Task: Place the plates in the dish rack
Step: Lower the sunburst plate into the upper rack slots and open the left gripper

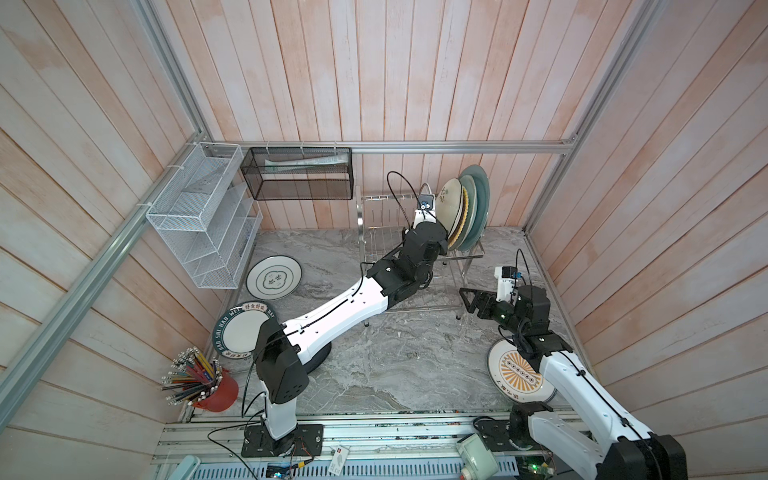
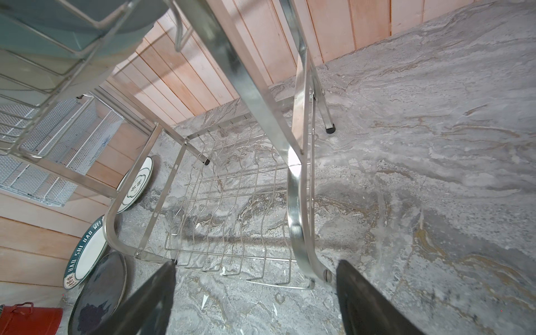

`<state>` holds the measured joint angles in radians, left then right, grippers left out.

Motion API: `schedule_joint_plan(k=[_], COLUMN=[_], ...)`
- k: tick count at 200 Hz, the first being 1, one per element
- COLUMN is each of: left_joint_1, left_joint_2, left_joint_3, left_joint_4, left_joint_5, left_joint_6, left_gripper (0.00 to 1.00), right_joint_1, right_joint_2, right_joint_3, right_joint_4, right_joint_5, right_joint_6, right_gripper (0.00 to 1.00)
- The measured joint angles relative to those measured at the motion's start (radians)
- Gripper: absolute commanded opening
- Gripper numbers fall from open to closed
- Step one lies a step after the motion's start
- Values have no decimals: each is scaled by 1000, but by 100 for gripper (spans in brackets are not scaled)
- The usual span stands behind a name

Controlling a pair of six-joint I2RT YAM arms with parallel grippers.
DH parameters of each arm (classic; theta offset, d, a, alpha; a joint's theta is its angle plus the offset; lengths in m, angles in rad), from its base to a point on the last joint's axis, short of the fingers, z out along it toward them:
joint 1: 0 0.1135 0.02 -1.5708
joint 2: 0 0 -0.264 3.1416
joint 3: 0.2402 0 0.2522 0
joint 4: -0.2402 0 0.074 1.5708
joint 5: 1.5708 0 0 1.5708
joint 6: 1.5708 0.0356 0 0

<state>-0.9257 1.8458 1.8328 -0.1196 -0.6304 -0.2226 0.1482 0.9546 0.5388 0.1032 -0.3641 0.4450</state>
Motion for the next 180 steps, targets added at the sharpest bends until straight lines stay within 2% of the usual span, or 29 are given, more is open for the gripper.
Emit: schedule_joint_plan(k=[63,180], left_joint_1=[2,3], left_joint_2=[0,-33], left_joint_3=[4,8], left_joint_4=[1,8], left_joint_5=[21,58], left_joint_6=[0,2], left_gripper=[40,43], right_joint_1=[0,-1], right_joint_2=[-31,-87], right_joint_3=[16,63], right_joint_4=[-23,-81], right_joint_5=[8,51], right_joint_6=[0,23], right_gripper=[87,87])
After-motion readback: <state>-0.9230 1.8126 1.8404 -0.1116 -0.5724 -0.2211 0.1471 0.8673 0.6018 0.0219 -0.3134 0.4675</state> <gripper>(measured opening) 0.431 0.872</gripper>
